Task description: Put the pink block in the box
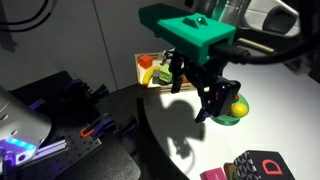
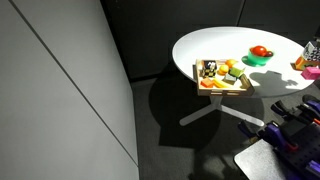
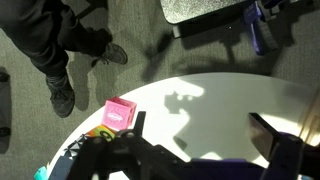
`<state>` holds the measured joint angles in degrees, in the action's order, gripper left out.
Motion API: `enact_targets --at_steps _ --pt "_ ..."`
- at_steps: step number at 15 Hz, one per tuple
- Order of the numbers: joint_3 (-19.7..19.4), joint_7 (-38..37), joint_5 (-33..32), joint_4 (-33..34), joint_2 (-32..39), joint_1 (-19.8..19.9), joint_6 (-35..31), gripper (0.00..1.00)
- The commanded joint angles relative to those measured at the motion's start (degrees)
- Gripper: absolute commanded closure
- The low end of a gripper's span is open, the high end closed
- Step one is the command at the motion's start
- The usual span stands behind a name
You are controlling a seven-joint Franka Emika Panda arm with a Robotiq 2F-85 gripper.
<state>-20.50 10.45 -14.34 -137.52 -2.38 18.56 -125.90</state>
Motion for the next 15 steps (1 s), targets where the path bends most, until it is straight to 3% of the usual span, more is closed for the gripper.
enact_targets --at_steps 1,8,15 --pt "-0.84 1.0 3.29 -0.2 2.05 1.36 -3.75 0.0" --pt "-1.55 2.64 11.32 0.33 6.52 3.22 -8.91 0.0" --pt "-2.03 3.92 13.53 2.33 9.85 5.35 -9.73 0.0"
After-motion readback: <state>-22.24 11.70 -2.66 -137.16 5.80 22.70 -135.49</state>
